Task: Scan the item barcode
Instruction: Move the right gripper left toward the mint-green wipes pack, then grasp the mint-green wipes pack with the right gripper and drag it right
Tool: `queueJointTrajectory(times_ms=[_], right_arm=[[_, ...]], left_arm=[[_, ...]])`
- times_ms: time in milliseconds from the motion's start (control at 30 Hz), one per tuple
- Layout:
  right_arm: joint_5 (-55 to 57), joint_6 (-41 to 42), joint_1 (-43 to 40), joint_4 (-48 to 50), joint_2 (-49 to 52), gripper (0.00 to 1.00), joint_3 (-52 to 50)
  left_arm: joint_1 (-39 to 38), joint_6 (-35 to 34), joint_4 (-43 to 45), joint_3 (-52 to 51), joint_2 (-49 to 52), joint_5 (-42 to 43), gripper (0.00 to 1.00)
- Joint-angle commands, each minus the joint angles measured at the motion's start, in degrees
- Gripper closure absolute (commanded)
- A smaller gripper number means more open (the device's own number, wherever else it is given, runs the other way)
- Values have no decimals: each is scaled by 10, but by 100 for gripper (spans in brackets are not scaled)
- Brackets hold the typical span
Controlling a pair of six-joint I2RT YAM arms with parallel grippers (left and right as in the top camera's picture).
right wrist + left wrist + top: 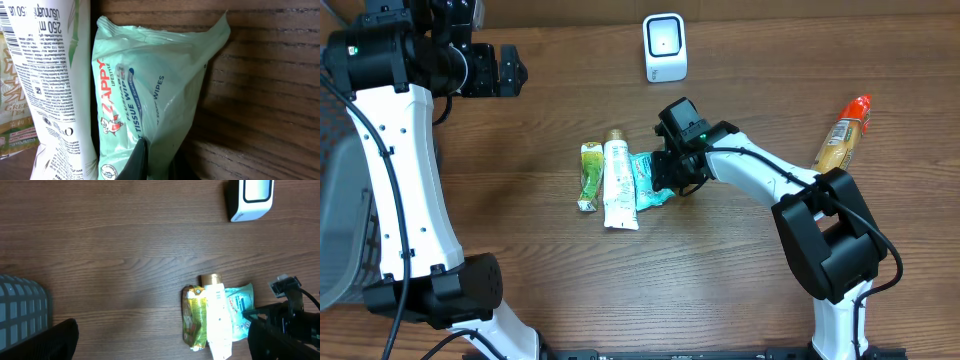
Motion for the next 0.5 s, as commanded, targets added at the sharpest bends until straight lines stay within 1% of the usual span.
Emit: queueJointTrajectory(times_ms=[0,100,200,267,367,433,467], right_arm=[[23,9,-6,-5,14,96,-5],[25,7,-12,-19,-9,96,-2],[76,5,-21,-46,-56,96,3],[143,-1,-23,-73,-93,96,7],[297,-2,-18,-114,-142,96,10],[437,37,-6,-170,-158,96,10],[486,59,0,-200,-158,96,10]], left_arm=[[-1,11,0,3,-5,1,0],[-1,11,0,3,-5,1,0],[-1,11,0,3,-5,1,1],[-1,11,0,3,-5,1,0],[-1,11,0,3,-5,0,0],[-1,11,0,3,-5,1,1],[-1,11,0,3,-5,0,1]])
